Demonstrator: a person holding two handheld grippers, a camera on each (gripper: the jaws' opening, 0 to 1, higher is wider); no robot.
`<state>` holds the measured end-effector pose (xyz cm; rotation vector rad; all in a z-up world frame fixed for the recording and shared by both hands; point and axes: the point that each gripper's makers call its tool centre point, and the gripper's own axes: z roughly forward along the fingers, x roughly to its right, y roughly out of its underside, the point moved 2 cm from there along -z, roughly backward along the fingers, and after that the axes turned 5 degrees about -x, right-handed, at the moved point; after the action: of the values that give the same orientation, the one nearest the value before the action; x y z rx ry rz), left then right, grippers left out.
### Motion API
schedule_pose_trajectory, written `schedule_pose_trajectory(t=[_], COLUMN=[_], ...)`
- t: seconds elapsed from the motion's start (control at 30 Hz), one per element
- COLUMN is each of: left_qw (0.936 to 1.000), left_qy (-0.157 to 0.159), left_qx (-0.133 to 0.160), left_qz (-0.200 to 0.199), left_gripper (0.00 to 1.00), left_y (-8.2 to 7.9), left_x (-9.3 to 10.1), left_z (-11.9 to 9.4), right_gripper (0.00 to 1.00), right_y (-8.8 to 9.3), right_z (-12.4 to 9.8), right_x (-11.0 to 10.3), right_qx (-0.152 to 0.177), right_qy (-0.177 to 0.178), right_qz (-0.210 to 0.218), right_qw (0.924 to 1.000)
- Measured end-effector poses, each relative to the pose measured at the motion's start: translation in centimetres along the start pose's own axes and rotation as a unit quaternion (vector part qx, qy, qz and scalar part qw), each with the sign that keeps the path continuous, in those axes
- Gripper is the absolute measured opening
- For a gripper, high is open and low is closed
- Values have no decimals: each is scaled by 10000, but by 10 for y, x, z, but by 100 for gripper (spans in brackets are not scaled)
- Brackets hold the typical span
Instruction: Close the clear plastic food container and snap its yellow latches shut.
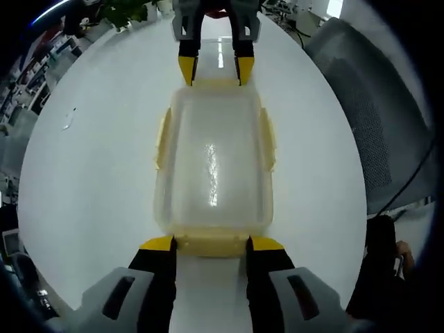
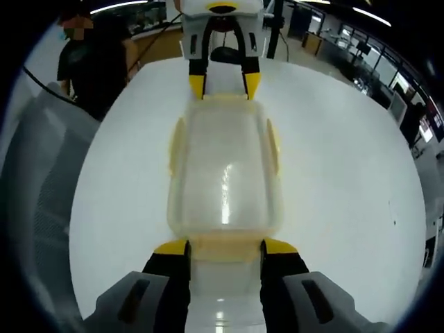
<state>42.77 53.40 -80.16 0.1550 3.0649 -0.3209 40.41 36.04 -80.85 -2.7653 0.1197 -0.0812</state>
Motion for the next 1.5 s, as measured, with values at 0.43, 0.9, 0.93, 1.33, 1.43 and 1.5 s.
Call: schedule_pose_trajectory(t=[0.43,0.9,0.93,1.33,1.43,1.5], left_qw=[9998,9997,9997,9993,9992,9991], left_qy=[-178,-225,-222,-262,-276,-288], left_qx=[55,51,59,220,244,264], left_qz=[-51,-98,-99,-159,-159,-176], left_gripper=[38,39,39,39,38,38], left_y=[-13,-38,-39,-70,-76,-80], left_x=[2,3,3,5,5,6], left_z=[-20,-37,-38,-47,-47,-49], right_gripper=[38,38,38,38,38,38], right_y=[-1,10,10,31,35,38], right_z=[-27,-56,-57,-84,-90,-93], right_x=[1,2,2,3,3,4], right_qx=[171,216,214,158,134,130], right_qy=[159,226,229,337,363,373], right_qz=[-167,-279,-283,-433,-472,-477], right_qw=[9996,9991,9991,9984,9981,9981])
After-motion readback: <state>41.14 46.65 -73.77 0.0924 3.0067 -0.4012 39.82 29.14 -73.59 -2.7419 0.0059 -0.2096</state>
